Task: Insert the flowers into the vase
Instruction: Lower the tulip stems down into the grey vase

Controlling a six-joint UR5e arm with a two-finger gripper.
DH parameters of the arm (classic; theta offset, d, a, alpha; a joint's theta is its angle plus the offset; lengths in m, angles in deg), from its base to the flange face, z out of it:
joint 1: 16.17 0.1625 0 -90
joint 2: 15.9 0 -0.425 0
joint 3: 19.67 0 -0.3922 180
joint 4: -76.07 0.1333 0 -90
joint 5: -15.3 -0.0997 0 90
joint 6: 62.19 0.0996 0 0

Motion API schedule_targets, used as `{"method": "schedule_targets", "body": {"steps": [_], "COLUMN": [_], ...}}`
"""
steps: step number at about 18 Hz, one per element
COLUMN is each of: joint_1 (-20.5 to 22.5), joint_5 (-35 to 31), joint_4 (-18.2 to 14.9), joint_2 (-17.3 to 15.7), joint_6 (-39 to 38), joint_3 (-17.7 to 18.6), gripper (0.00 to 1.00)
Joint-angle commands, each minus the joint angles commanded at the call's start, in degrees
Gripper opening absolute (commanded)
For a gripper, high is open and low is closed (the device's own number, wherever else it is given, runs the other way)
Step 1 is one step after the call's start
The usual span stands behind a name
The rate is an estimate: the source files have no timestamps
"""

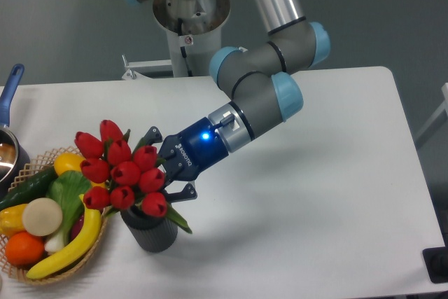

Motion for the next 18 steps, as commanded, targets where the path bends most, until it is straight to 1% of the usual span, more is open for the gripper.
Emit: {"method": "schedule_targets", "body": {"steps": [1,4,9,12,16,17,18], "joint_1": [0.00,0.00,0.09,0.17,0.26,0.35,0.44], "joint_5": [-0.96,-4.91,-5.36,-6.85,-6.94,-7.03,-7.12], "joint_4": [-0.09,-0.09,-0.09,-0.09,-0.09,-0.09,-0.09], "joint_2": [0.00,0.09,0.18,0.00,-0.18,-0.18,-0.18], "joint_6": [0.79,1.06,1.15,1.15,1.15,1.06,1.06], "joint_3": [0.97,1.85,2.12,2.82,3.26,3.35,3.70], "gripper": [0.48,0.49,0.50,0.52,0.59,0.62,0.68]}}
